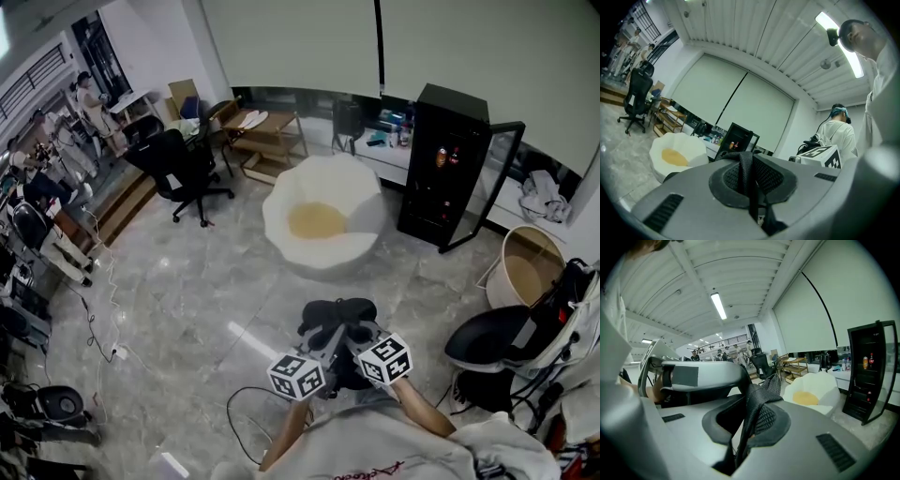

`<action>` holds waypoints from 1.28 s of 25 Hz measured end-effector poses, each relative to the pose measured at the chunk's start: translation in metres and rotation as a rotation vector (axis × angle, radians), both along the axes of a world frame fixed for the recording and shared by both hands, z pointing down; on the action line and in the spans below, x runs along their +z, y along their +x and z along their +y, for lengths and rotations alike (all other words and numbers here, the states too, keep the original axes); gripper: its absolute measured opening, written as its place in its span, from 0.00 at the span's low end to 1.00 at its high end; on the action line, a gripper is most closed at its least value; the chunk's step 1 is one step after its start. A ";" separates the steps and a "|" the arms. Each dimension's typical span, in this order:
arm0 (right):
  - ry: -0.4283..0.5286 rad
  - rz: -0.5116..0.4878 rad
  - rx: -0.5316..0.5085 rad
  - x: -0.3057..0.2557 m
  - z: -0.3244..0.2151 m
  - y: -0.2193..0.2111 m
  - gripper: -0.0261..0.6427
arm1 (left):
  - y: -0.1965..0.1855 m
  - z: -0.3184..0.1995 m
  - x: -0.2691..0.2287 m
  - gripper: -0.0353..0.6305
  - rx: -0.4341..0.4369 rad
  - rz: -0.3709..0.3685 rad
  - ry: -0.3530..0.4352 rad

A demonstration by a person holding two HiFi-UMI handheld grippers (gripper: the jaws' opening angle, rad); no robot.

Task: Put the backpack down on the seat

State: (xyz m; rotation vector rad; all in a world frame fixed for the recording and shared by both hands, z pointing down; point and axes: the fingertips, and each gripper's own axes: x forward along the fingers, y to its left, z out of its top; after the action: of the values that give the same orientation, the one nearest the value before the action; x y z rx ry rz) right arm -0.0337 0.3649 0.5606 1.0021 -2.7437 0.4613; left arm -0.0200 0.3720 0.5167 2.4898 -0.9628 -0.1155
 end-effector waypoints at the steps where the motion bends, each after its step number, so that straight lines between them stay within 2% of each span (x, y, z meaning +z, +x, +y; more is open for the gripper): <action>1: 0.000 0.001 -0.003 -0.001 -0.009 0.000 0.10 | 0.000 -0.009 -0.001 0.12 -0.001 0.001 0.000; 22: 0.027 -0.002 -0.036 -0.015 -0.194 0.047 0.10 | 0.049 -0.193 -0.014 0.12 -0.027 -0.007 0.002; 32: 0.006 0.006 -0.038 0.002 -0.228 0.062 0.10 | 0.064 -0.228 0.004 0.12 -0.037 -0.008 -0.031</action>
State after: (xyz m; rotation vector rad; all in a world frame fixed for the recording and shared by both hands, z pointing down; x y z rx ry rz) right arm 0.0283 0.1368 0.5630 0.9498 -2.7556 0.4435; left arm 0.0435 0.1441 0.5205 2.4468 -1.0064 -0.1024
